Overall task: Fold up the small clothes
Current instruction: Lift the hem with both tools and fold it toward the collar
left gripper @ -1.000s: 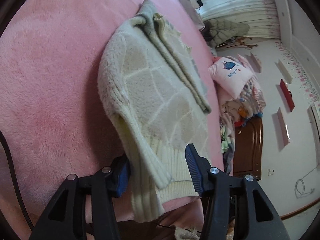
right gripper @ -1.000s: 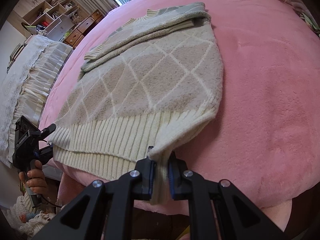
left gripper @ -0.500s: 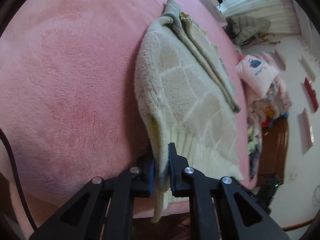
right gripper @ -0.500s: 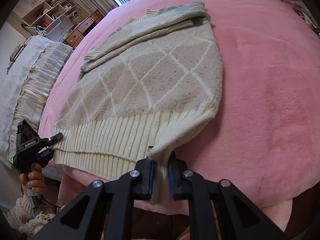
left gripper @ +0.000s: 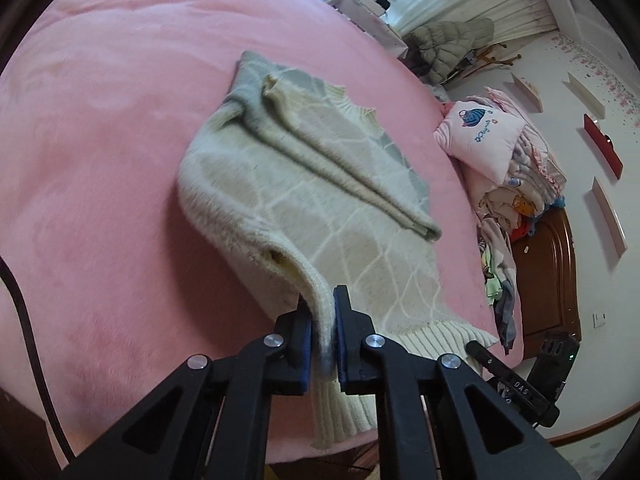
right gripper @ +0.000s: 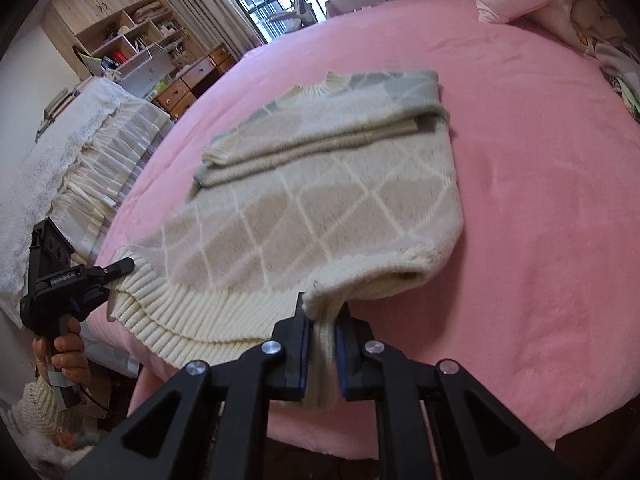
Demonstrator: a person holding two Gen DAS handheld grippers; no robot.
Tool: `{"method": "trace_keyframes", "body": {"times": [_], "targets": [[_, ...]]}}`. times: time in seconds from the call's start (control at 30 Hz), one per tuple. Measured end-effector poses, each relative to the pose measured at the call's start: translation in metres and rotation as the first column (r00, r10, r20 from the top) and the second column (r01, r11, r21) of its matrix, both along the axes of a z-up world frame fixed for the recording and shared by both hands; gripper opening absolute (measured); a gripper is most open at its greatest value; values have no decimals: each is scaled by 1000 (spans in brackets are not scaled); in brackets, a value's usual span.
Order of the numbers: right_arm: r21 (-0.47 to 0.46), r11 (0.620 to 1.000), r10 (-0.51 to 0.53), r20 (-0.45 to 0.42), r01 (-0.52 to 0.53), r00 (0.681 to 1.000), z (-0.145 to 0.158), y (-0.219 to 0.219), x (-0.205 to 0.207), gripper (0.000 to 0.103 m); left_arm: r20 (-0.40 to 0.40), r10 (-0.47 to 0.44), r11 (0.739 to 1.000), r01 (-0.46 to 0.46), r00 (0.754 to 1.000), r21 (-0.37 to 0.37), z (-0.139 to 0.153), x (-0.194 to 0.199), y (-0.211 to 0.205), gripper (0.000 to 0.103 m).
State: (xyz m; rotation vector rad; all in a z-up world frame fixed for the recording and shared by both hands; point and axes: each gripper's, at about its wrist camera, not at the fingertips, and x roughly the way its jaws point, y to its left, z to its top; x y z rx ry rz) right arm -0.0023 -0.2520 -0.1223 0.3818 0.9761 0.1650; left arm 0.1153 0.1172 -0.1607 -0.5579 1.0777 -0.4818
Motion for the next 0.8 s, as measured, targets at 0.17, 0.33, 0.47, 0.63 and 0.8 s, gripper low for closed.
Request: {"method": "trace_keyframes", "body": {"times": [0.17,0.33,0.47,0.63,0.8], "targets": [[0,1000,-15,66,15,998,29,-9,35,9,30,22,1000,-22,999,-8,21,40,-8,7],[10,998,-66,121,65,990,55,-29,93,9,34,110,994,-110,993,-13,39,102,-8,7],[9,995,-101,146,101,984,65,-45,151,9,33,179,984,-178,983,-15,46,161,-14,7],[-7,986,-166,137,169,976,59,-63,229,9,29,233,971,-234,972,41,41,243,-31,7],[-52,975,-213,86,218,973,29,-74,310,9,-7,263,961,-262,965,84,17,304,-47,7]]}}
